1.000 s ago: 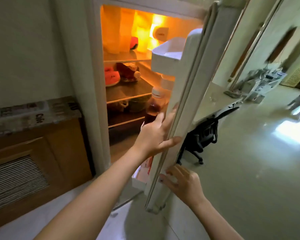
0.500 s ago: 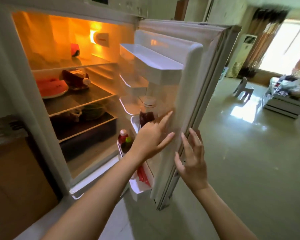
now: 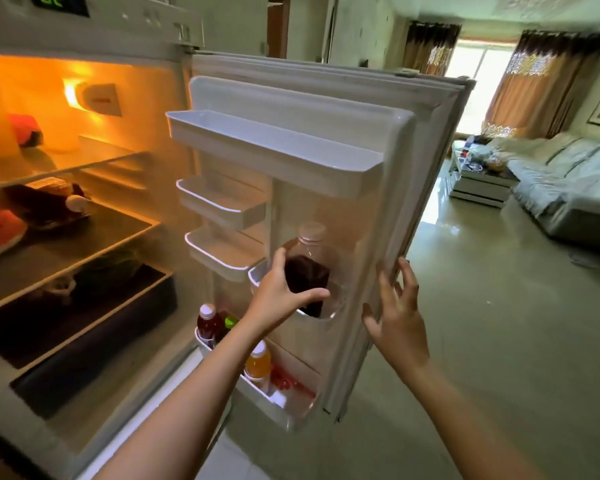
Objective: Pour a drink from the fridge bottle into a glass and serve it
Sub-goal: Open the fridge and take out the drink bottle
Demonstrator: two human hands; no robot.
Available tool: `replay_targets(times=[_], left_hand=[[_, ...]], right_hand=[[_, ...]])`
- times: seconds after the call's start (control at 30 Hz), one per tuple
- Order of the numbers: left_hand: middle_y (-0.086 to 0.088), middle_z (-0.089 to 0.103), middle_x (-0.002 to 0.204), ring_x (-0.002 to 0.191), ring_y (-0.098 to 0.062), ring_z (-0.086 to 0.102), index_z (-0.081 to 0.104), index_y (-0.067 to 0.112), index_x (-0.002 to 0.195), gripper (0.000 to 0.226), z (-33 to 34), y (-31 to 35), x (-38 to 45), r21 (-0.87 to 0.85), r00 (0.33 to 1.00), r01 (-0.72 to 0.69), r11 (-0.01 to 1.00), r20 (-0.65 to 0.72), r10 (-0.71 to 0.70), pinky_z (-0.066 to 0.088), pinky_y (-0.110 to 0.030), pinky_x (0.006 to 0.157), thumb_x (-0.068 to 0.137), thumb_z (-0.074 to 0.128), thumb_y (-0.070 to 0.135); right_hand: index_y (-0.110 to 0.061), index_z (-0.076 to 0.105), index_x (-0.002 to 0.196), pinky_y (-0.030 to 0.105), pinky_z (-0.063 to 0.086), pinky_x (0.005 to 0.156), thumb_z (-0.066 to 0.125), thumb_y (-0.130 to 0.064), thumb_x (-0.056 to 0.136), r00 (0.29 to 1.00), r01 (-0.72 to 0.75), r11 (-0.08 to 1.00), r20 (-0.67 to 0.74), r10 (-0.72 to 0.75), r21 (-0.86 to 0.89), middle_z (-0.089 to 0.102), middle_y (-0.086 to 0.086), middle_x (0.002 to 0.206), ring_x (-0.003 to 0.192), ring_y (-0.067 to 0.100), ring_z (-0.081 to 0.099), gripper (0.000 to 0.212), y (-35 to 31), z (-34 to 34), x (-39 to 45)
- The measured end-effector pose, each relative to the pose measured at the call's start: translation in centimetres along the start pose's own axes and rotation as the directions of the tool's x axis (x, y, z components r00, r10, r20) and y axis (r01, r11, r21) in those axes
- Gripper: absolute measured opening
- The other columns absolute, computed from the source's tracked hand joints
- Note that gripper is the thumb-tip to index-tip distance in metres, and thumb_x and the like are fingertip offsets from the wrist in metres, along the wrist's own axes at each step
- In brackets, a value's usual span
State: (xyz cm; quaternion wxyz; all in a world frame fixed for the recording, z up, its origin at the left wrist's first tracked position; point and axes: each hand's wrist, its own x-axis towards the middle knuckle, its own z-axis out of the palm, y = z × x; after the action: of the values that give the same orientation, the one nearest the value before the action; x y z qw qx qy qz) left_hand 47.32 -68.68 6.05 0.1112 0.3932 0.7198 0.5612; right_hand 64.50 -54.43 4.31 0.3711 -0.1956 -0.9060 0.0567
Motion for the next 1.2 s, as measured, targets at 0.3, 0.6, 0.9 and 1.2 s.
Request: replay_targets(times=[0.3,0.6,0.9,1.2], left_hand=[[0.007,0.067,0.107,0.093,-0.005,0.066,0.055,0.024,0.12,0.061,0.6,-0.7,6.5,-0.175,0.972,-0.001,0.984,0.232,0.043,0.049,-0.016,0.078,0.067,0.085,0.018],[-0.001,0.067,0.105,0.091,0.002,0.064,0.056,0.007,0.114,0.053,3.3,-0.5,10.0,-0.268,0.962,-0.007,0.963,0.262,0.08,0.047,-0.014,0.077,0.067,0.082,0.002],[-0.003,0.067,0.104,0.088,0.005,0.064,0.057,0.006,0.112,0.055,4.7,-0.7,11.0,-0.286,0.977,-0.008,0.958,0.2,0.068,0.048,-0.012,0.072,0.065,0.084,0.004],[0.011,0.065,0.099,0.087,0.009,0.061,0.057,0.013,0.105,0.053,4.8,4.7,9.3,-0.298,0.988,-0.143,0.944,0.02,0.156,0.049,-0.013,0.073,0.062,0.088,0.015]], right_hand=[[-0.017,0.021,0.148,0.042,0.057,0.058,0.075,-0.016,0.07,0.992,-0.122,0.982,0.027,0.127,-0.146,-0.004,0.006,0.154,0.122,0.042,0.049,0.095,3.2,1.2,3.7],[-0.02,0.001,0.15,0.034,0.044,0.049,0.064,-0.023,0.08,0.967,-0.183,0.937,0.116,0.225,-0.297,-0.02,0.008,0.156,0.089,0.039,0.059,0.094,5.3,1.6,7.0],[-0.025,-0.007,0.149,0.033,0.045,0.068,0.059,-0.028,0.084,0.942,-0.247,0.924,0.151,0.299,-0.291,-0.021,0.004,0.156,0.109,0.037,0.054,0.092,5.9,1.9,8.6],[-0.02,0.035,0.142,0.042,0.044,0.101,0.056,-0.035,0.089,0.974,-0.177,0.94,0.083,0.21,-0.291,0.041,0.002,0.146,0.13,0.019,0.042,0.059,5.9,-1.9,5.7]])
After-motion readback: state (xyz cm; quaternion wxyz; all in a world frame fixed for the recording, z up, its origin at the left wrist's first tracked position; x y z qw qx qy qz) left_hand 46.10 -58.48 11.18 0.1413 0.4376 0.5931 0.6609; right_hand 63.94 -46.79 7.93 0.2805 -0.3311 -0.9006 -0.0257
